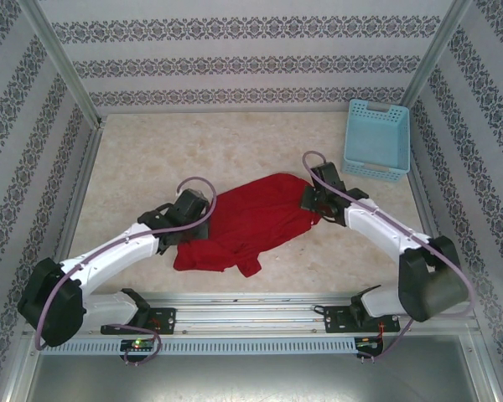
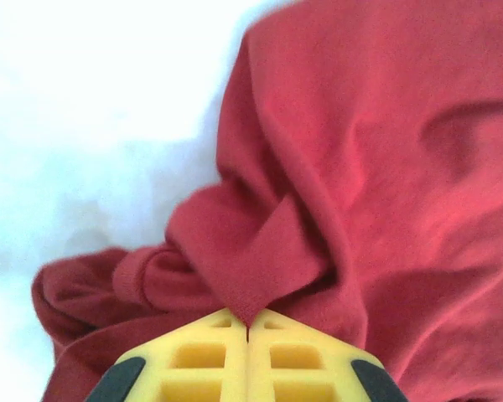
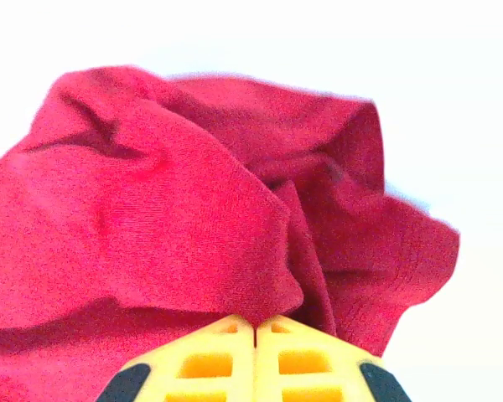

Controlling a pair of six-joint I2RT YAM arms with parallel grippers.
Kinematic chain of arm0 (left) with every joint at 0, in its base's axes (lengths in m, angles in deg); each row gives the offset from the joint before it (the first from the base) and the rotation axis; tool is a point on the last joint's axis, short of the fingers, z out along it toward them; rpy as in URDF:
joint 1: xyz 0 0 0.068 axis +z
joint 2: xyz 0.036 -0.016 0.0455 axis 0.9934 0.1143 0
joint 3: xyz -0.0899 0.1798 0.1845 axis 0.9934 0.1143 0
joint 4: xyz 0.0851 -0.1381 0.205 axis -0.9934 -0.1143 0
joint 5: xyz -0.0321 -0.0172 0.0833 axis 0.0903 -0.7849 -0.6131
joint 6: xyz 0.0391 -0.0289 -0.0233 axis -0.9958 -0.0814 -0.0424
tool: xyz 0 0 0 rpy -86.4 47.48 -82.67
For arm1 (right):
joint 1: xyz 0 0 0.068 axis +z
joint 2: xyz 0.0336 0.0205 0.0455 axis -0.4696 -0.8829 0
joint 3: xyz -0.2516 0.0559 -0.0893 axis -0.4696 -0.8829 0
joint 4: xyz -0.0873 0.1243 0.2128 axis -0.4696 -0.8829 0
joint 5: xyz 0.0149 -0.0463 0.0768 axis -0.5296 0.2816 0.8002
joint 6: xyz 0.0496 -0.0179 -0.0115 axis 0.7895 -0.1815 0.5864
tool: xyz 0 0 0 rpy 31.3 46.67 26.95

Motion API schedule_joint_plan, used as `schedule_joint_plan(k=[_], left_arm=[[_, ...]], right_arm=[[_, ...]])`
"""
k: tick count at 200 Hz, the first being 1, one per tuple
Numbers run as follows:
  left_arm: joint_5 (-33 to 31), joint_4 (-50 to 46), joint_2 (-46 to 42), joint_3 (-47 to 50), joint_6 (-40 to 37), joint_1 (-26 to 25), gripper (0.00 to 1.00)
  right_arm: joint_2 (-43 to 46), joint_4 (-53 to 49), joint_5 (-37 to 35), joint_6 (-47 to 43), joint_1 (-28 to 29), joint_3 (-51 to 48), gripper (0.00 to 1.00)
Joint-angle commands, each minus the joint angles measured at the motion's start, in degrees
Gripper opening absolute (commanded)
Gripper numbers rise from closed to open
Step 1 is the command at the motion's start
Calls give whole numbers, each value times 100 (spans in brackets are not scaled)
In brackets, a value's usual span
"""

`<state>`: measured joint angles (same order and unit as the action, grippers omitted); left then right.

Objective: Fold the inside-out t-shirt

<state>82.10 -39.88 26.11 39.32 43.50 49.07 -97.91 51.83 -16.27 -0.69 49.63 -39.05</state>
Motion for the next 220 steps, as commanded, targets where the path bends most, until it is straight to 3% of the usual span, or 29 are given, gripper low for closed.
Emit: schedule_joint_plan(k=[1, 42, 65, 86, 114, 161, 177, 220], left_arm=[[-536, -403, 40, -829, -488, 169, 0], [-1496, -948, 145, -3111, -1186, 719, 0], [-1712, -719, -122, -3606, -1340, 878, 0], [-1509, -520, -436, -3323, -1331, 879, 0], [-1321, -351, -1005, -2172, -1066, 879, 0], [-73, -427, -840, -547, -576, 877, 0], [64, -464, -521, -408, -511, 875, 0], [-411, -453, 19, -886, -552, 930, 0]], right_arm=[[411, -338, -336, -397, 2, 518, 0], [888, -911, -237, -769, -281, 1883, 0], [1384, -966, -231, -962, -331, 2367, 0], [1937, -906, -117, -1033, -329, 2195, 0], [2559, -686, 266, -812, -294, 1079, 0], [2144, -475, 740, -44, -277, -910, 0], [1946, -364, 732, 57, -288, -1012, 0], [1409, -417, 579, -65, -292, -270, 0]])
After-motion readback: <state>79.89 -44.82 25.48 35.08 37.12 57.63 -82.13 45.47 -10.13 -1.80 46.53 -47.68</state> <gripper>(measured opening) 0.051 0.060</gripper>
